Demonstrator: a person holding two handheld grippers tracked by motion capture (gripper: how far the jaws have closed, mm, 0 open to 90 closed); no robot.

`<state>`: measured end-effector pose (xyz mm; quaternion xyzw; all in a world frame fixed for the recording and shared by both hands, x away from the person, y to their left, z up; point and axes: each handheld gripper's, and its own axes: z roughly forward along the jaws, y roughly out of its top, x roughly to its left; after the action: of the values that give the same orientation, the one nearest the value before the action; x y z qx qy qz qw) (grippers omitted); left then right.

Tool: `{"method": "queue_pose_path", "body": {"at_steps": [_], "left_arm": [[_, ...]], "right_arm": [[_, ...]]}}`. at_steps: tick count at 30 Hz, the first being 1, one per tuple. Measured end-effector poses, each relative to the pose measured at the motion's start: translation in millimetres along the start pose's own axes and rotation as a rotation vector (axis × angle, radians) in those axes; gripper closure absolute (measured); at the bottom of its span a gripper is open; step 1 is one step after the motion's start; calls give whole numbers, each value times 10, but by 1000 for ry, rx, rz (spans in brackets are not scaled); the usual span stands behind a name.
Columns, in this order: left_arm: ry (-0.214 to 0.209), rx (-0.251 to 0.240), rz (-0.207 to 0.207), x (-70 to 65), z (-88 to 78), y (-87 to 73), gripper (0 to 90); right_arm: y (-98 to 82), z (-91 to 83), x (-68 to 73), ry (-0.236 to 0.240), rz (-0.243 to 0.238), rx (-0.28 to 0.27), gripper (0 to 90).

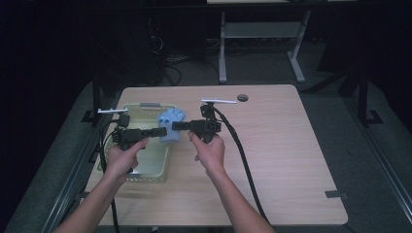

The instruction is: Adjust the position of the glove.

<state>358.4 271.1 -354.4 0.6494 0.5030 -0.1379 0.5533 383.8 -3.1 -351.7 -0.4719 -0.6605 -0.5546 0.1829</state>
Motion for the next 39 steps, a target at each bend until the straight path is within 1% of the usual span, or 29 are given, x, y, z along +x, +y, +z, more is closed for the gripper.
{"method": "queue_pose_path", "body": {"at_steps": [9, 12, 19, 22, 23, 28, 31, 34, 39], "left_arm": [[24, -4, 1, 77, -164, 20, 715], [28, -11, -10, 111, -214, 20, 716], [29, -16, -16, 194, -339, 26, 715], [36, -18, -22, 226, -377, 20, 715], [37, -18, -21, 240, -392, 20, 715], [41, -19, -30, 294, -464, 17, 715], [47, -16, -19, 317, -505, 18, 715], [54, -12, -21, 337, -530, 18, 715], [52, -8, -34, 390, -562, 6, 715]], "right_arm": [[8, 184, 53, 13, 0, 12, 803], [15, 249, 71, 12, -7, 17, 803], [34, 394, 118, 24, -5, 31, 803], [25, 457, 113, 27, -3, 35, 802], [22, 475, 117, 30, 4, 38, 803], [12, 570, 132, 33, -1, 47, 803], [6, 617, 143, 37, -1, 50, 802], [0, 660, 142, 41, 3, 55, 802], [-8, 716, 143, 40, 6, 62, 802]]}}
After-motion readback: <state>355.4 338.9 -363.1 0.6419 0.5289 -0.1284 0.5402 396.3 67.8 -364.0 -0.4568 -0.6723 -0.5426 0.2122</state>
